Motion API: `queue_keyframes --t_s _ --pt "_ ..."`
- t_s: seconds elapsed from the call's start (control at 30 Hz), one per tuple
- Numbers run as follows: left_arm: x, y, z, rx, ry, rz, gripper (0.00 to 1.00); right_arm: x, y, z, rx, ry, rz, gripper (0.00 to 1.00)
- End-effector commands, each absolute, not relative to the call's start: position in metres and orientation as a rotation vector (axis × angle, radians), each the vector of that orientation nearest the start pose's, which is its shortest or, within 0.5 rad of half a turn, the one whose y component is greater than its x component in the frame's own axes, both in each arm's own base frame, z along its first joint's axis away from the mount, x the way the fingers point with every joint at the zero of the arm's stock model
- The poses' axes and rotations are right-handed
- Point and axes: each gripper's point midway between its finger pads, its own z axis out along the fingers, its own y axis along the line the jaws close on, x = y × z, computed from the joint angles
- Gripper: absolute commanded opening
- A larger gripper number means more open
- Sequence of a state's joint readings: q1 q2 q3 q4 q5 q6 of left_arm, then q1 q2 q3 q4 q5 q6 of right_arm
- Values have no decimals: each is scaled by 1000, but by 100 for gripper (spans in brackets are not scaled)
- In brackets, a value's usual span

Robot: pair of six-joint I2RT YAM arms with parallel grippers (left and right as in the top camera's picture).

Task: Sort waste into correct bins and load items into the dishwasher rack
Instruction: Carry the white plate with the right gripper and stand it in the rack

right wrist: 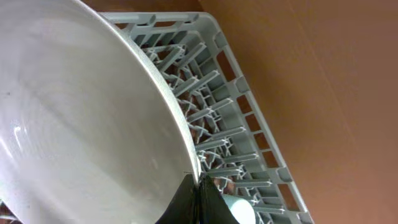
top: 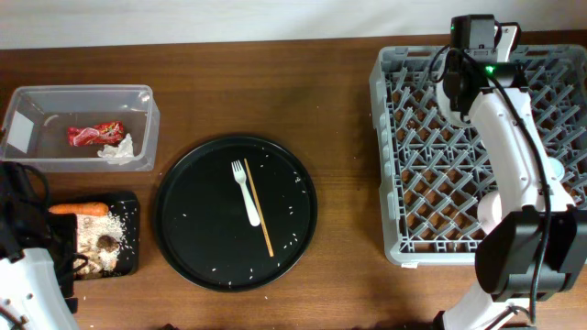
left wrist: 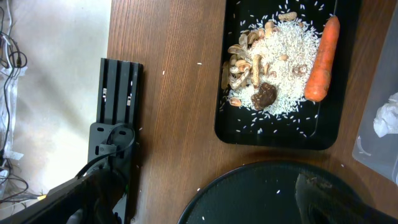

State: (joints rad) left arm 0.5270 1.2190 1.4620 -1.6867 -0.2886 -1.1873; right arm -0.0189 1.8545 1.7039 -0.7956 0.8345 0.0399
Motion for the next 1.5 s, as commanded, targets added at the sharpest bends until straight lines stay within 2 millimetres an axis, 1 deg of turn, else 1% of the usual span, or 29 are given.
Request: queue_keyframes --t_s 0.0,0.17,0.33,0.37,0.47,0.57,0.67,0.83,0.97,1.2,1.27,1.3,1.33,1.37,1.4,1.47 --pt "130 134 242 -2230 1859 341 99 455 -136 242 392 2304 -1045 4" --pt "130 134 242 -2230 1859 341 99 458 -121 231 348 2338 -995 4" --pt "130 134 242 -2230 1859 341 99 457 -118 224 329 2371 -974 5" --pt "130 134 242 -2230 1859 341 99 458 -114 221 317 2384 -947 6" --pt "130 134 242 -2230 1859 341 99 459 -110 221 305 2387 -941 7" --pt "130 134 242 -2230 1859 341 99 451 -123 232 385 2322 -1057 4" --pt "130 134 242 -2230 1859 341 99 448 -128 238 429 2285 -1103 4" --pt "130 134 242 -2230 1859 341 99 447 -128 237 437 2286 -1095 4" --pt "130 134 242 -2230 1859 341 99 448 -123 230 442 2313 -1048 4" --pt "130 134 242 -2230 1859 341 99 448 -121 210 454 2351 -1059 5" --pt "130 134 242 -2230 1859 341 99 450 -117 211 444 2349 -1054 13" --pt "130 134 242 -2230 1859 341 99 451 -113 211 435 2348 -1049 23" --pt "130 134 242 -2230 1859 341 99 451 -111 211 430 2350 -1043 42" --pt "130 134 242 -2230 1859 341 99 453 -107 211 417 2353 -1029 57" --pt "130 134 242 -2230 1859 341 99 453 -103 214 409 2349 -1024 65" --pt "130 134 242 -2230 1859 341 99 455 -96 228 399 2332 -1007 73"
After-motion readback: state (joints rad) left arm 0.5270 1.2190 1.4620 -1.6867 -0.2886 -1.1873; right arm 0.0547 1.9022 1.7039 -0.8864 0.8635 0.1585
